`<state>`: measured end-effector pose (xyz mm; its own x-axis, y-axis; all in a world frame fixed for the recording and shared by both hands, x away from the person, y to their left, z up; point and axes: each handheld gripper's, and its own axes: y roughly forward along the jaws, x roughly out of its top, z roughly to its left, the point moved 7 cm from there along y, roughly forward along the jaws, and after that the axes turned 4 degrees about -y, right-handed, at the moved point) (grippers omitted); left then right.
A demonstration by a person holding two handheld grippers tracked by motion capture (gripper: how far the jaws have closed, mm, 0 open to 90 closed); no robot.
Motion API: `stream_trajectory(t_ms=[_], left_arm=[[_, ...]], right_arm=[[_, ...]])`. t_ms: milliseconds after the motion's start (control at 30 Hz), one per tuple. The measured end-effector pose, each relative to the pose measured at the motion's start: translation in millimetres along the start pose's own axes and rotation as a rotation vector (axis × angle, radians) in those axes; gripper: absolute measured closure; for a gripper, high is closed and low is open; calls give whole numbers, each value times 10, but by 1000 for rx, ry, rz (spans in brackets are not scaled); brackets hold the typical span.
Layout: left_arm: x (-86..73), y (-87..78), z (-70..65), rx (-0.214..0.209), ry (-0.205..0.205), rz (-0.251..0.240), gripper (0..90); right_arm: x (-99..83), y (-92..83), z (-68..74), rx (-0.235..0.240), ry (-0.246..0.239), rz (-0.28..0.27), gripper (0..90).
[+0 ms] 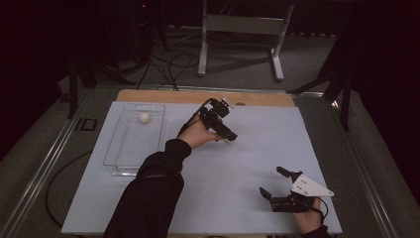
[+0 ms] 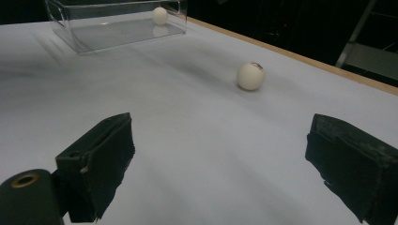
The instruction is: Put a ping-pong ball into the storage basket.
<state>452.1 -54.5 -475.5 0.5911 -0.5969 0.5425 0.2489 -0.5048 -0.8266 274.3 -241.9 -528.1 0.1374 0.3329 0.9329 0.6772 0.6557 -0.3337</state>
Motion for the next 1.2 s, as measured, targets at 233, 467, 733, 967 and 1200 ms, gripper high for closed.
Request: stream_trajectory(t_ms=[233,467,733,967,1200], left_arm=[[42,89,-8,-1,-2,-31,4],[30,177,17,10,3,-29,4],[15,283,42,10,-6,-11,5],[13,335,35,25,-1,-5,4],[0,399,55,27,-13,12,4]], right_arm=[[-1,1,1,1,1,0,84],[0,3,-1,0,4,-2,84],[-1,4,0,1,3,-1,84],[-4,6,-1,1,5,-1,84],[-4,4,2,2,7,1,84]])
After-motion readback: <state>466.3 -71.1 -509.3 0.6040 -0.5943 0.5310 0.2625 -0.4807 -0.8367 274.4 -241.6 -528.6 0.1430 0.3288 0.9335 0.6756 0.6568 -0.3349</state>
